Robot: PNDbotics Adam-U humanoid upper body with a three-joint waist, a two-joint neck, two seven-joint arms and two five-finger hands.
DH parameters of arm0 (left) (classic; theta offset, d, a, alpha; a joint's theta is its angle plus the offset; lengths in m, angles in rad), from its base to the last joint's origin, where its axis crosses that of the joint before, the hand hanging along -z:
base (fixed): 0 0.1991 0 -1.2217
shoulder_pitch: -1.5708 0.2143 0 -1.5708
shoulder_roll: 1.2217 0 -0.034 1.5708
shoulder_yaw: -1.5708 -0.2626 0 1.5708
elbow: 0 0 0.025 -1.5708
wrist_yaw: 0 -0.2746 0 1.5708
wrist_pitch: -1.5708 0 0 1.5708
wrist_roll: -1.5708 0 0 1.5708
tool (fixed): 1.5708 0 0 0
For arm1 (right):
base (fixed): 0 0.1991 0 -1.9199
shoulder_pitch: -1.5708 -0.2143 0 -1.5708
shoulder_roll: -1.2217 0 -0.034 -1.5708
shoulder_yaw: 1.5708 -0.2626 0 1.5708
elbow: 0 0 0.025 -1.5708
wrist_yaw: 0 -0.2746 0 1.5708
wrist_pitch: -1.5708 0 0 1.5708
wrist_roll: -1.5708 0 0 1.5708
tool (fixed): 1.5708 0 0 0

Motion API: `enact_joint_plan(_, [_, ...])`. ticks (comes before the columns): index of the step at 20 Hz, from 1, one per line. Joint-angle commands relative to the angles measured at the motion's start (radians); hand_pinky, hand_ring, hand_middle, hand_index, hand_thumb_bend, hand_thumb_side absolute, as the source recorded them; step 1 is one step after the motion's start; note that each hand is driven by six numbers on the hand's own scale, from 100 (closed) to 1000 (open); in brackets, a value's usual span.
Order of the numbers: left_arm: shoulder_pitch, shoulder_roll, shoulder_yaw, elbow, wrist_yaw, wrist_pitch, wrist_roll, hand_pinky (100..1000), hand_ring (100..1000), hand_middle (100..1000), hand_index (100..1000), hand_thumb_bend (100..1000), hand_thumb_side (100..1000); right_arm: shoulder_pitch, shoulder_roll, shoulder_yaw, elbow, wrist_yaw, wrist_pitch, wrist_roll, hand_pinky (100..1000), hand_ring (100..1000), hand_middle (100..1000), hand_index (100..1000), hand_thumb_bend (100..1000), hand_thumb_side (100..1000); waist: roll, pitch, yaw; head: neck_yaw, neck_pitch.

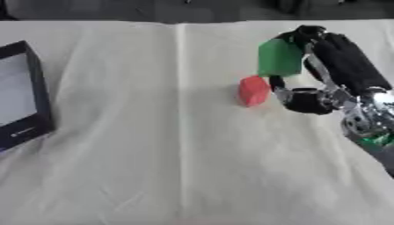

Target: Pick up the objects with one hand, pass them to the other hand, and then place them into the box on the other side of the table.

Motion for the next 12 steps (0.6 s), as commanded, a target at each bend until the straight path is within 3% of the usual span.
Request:
enact_joint_plan(1, [-0.066,0.052,-0.035,-0.017,0.005,0.048,-0.087,903,863,760,787,100,803,-0.046,0.029,0.008,-0.014,0.082,-0.027,-0.007,770,607,549,600,100,100,0.004,-0.027,-0.003,0.025,0.004])
enact_joint_plan(12, [-0.260,0.035,-0.177,-0.017,-0.091,0.146,-0.368,907,878,795,824,100,827,-0.135,0.154,0.084,-0.014,0.262,-0.101,-0.047,799,622,545,602,125,100,0.017,-0.042,0.002,0.072,-0.002])
